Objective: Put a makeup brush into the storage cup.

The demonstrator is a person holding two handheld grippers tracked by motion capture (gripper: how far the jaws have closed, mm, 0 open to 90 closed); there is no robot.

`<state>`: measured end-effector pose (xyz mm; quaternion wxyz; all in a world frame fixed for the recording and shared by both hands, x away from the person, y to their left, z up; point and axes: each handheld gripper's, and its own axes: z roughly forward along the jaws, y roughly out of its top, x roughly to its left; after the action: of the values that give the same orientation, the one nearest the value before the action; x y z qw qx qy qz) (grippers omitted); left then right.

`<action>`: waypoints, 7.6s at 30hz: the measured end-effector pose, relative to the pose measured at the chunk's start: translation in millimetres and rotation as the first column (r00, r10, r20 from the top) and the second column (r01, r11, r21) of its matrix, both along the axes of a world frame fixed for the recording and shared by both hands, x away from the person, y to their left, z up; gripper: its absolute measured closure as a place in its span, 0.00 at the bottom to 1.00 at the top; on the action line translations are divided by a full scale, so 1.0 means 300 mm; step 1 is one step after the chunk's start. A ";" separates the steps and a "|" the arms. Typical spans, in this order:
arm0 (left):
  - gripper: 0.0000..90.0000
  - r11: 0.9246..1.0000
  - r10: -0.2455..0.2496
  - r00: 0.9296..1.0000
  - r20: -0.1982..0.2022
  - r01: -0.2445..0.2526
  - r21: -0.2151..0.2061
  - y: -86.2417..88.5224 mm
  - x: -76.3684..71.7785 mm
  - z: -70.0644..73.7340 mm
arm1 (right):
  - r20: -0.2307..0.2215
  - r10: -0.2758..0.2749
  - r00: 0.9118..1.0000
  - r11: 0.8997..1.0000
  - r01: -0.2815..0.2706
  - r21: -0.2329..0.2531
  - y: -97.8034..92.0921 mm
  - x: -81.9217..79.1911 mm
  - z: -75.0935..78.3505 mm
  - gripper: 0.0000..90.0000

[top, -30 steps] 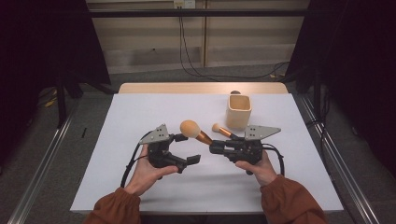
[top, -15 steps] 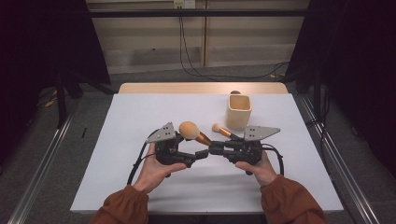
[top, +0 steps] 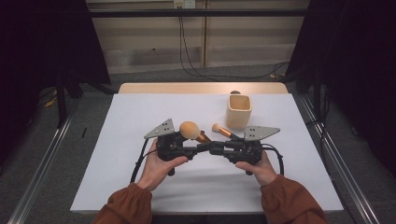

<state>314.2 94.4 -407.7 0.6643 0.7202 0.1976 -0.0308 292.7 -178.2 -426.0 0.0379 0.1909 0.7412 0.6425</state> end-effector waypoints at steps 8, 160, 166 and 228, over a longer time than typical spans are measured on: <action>0.65 1.000 -0.020 0.999 -0.031 0.019 -0.023 0.010 0.016 -0.005 | 0.000 0.007 1.000 1.000 -0.007 0.002 -0.001 0.000 -0.005 0.84; 0.73 0.886 -0.179 0.980 -0.089 0.200 0.417 -0.070 0.058 0.139 | -0.102 0.017 0.995 0.994 -0.028 -0.103 0.074 0.002 -0.017 0.83; 0.73 0.894 -0.177 0.981 -0.076 0.192 0.405 -0.064 0.055 0.133 | -0.100 0.017 0.995 0.994 -0.028 -0.106 0.075 0.002 -0.016 0.83; 0.04 0.946 0.131 0.991 -0.022 -0.118 0.302 0.181 0.032 0.025 | -0.077 -0.138 0.988 0.986 0.129 -0.105 -0.017 0.027 0.002 0.83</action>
<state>323.8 148.7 -400.2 0.5436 0.7980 0.2589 0.0263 300.7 -183.2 -425.4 0.0593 0.2647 0.7589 0.5920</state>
